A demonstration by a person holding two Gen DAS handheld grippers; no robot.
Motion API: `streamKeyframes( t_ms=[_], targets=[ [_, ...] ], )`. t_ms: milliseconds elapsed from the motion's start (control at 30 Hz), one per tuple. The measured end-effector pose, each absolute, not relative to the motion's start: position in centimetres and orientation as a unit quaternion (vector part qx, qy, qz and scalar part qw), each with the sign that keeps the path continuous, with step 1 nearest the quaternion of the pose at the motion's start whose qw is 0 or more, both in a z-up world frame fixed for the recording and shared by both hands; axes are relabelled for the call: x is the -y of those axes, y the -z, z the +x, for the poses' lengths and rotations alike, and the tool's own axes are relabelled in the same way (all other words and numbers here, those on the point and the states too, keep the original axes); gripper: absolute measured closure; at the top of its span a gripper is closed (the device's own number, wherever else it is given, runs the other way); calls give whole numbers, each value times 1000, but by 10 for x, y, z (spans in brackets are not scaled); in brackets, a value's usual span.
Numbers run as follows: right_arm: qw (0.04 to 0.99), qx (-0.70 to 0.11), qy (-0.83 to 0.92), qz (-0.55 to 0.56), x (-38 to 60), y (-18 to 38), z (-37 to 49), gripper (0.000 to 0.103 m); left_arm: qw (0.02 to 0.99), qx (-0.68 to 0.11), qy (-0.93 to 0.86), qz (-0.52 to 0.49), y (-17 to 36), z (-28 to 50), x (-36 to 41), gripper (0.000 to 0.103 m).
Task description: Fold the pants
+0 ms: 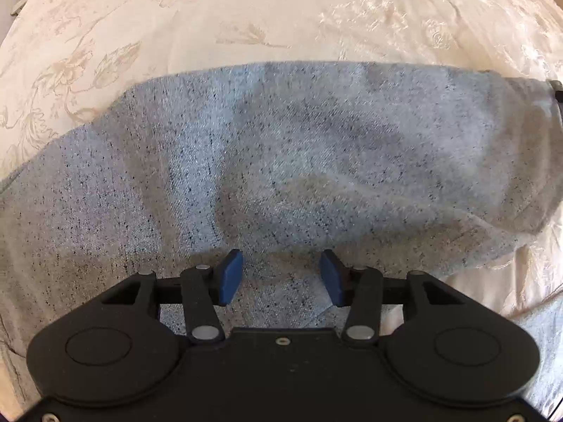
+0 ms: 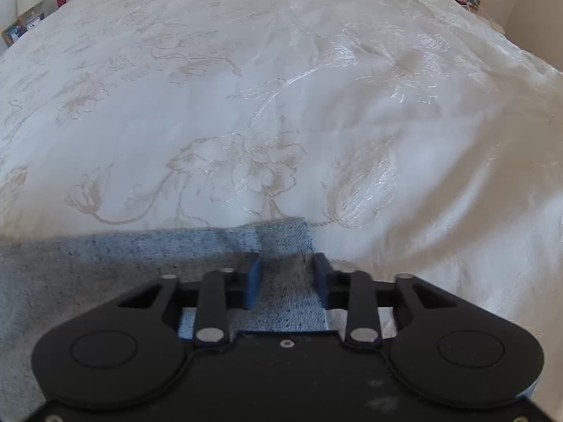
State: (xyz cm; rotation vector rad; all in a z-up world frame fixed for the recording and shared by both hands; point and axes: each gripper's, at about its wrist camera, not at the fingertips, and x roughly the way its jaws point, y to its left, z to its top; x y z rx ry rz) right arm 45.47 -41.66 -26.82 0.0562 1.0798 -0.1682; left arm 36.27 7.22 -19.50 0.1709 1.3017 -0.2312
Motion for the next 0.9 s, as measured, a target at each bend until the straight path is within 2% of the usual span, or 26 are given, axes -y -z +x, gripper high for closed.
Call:
streamKeyframes(
  t_ms=[133,233,367,433,500,567,633,800,900],
  targets=[
    [869,-475,109,-82,401,247,453,99,808,-569,136,72,176,363,-61,47],
    [864,-475,153,-62,425,248,462,100,804,-571,134,102,188,372,-47,46],
    [859,-486,148,-62,434,255,472,93,788,-590,111,139,219,383,-36,43],
    [867,-468,165,-45,433,245,473,84,787,-590,113,142,216,388,-33,43],
    [884,-434,174,-9,429,218,465,70,784,-598,113,123,207,394,-36,43],
    [889,-430,153,40,424,200,464,68,789,-600,100,87,194,402,-46,43],
    [875,-460,128,81,415,192,476,65,790,-607,74,43,180,414,-61,43],
    [818,-525,165,170,403,207,513,64,802,-596,-8,-42,155,443,-106,43],
    [787,-544,224,188,393,224,535,64,814,-578,-43,-36,146,445,-126,43]
  ],
)
